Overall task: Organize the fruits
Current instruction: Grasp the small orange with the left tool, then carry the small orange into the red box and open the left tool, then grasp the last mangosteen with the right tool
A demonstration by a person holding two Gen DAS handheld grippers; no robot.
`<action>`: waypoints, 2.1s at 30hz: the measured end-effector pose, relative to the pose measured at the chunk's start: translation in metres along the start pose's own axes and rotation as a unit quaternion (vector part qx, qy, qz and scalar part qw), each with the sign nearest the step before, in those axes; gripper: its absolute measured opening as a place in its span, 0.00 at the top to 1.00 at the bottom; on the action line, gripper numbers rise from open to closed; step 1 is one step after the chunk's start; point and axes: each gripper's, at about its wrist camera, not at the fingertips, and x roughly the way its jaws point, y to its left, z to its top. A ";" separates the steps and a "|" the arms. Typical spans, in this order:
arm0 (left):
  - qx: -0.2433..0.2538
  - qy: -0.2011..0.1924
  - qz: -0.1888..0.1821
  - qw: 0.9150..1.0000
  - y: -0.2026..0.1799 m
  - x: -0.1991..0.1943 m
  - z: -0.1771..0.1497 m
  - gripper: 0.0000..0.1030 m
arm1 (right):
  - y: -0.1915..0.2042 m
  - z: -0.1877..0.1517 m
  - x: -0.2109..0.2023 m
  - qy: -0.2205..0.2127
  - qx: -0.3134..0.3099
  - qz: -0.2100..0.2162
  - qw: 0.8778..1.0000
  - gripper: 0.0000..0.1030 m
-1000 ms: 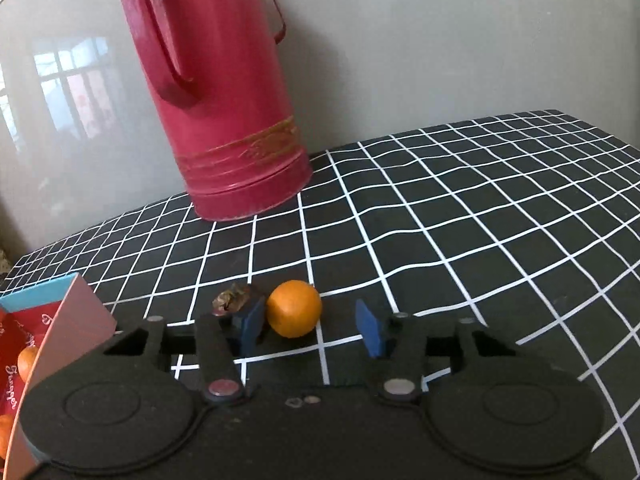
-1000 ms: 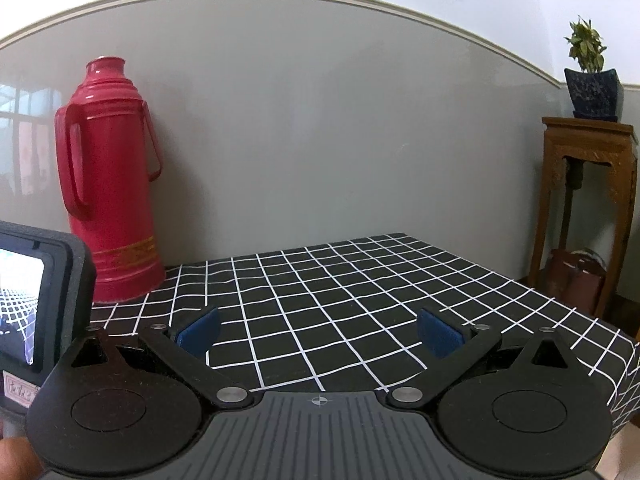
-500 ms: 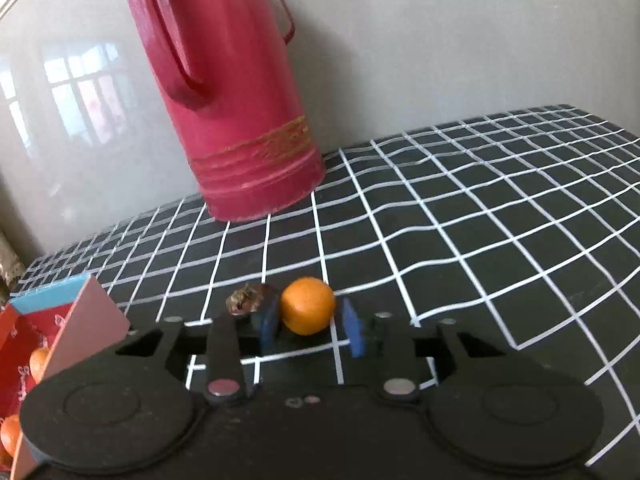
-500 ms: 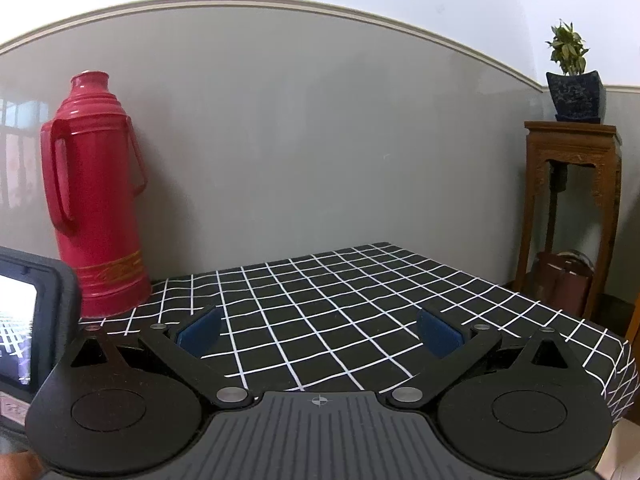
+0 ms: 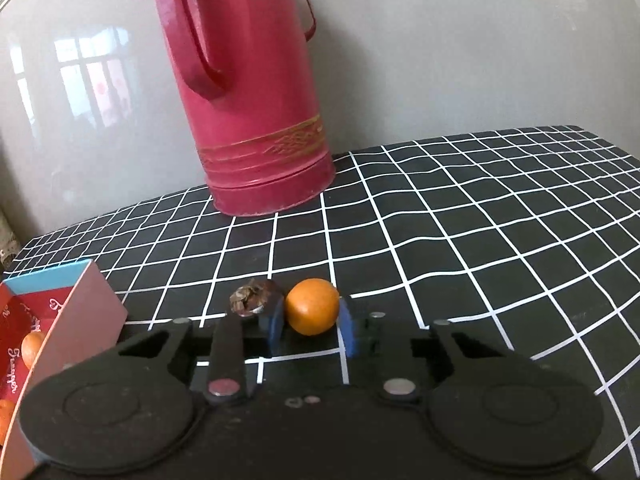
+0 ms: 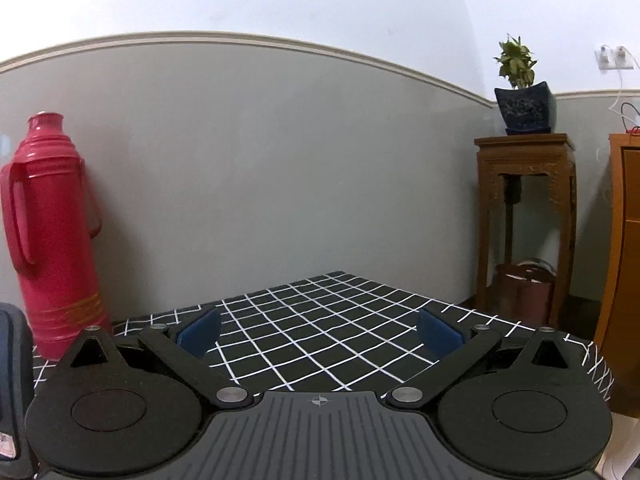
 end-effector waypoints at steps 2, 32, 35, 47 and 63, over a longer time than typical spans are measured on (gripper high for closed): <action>-0.006 -0.005 0.002 1.000 0.002 -0.002 0.000 0.81 | 0.000 0.000 0.001 0.005 -0.002 0.003 1.000 0.00; -0.109 0.021 0.182 0.977 0.179 -0.063 -0.033 0.81 | 0.095 -0.019 -0.009 0.057 -0.044 0.136 0.988 0.00; -0.123 0.039 0.200 0.971 0.203 -0.063 -0.044 0.80 | 0.114 -0.025 -0.007 0.073 -0.056 0.158 0.983 0.00; -0.140 0.063 0.171 0.973 0.243 -0.079 -0.057 0.70 | 0.173 -0.043 0.007 0.130 -0.104 0.239 0.957 0.00; -0.144 -0.001 0.194 0.971 0.273 -0.137 -0.064 0.29 | 0.223 -0.059 0.053 0.205 -0.117 0.246 0.940 0.13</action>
